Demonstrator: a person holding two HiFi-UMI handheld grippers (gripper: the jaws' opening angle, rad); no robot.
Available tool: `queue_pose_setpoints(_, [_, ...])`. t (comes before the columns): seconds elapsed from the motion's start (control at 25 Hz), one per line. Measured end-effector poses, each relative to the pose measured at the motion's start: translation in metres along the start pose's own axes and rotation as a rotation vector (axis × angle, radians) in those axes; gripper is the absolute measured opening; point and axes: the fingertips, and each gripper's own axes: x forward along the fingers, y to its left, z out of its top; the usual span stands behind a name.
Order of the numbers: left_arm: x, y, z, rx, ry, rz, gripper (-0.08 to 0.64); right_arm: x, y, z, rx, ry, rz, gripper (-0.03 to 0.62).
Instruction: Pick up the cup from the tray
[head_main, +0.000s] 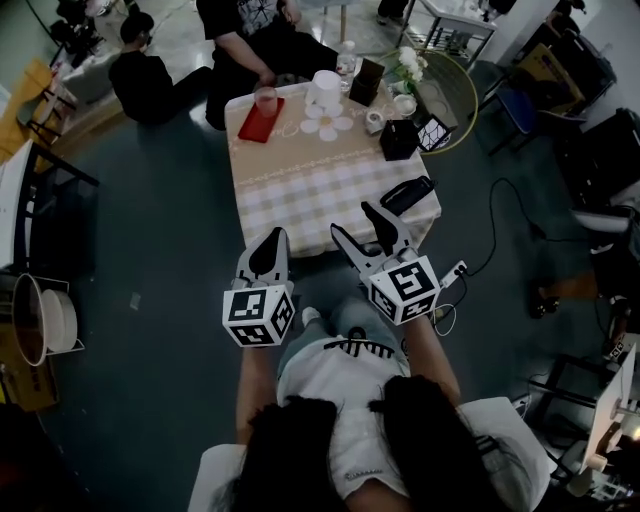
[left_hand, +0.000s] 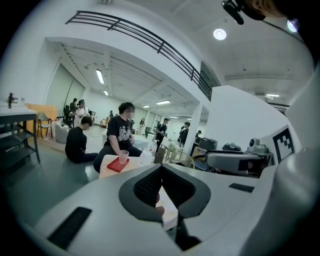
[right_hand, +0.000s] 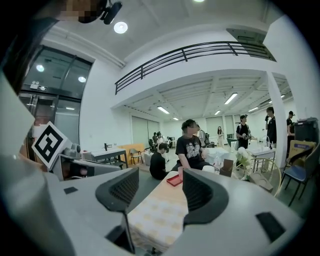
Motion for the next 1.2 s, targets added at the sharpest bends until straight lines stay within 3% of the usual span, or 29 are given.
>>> queue_pose_setpoints(0.6, [0.036,0.07,0.01,-0.051,-0.007,0.102,0.008,0.099,-0.007,0.008,-0.034,0.017,0.112,0.324])
queue_pose_setpoints(1.2, [0.129,0.132,0.041,-0.112,0.006,0.209,0.008,0.246,-0.076,0.027,-0.092,0.035,0.184,0.393])
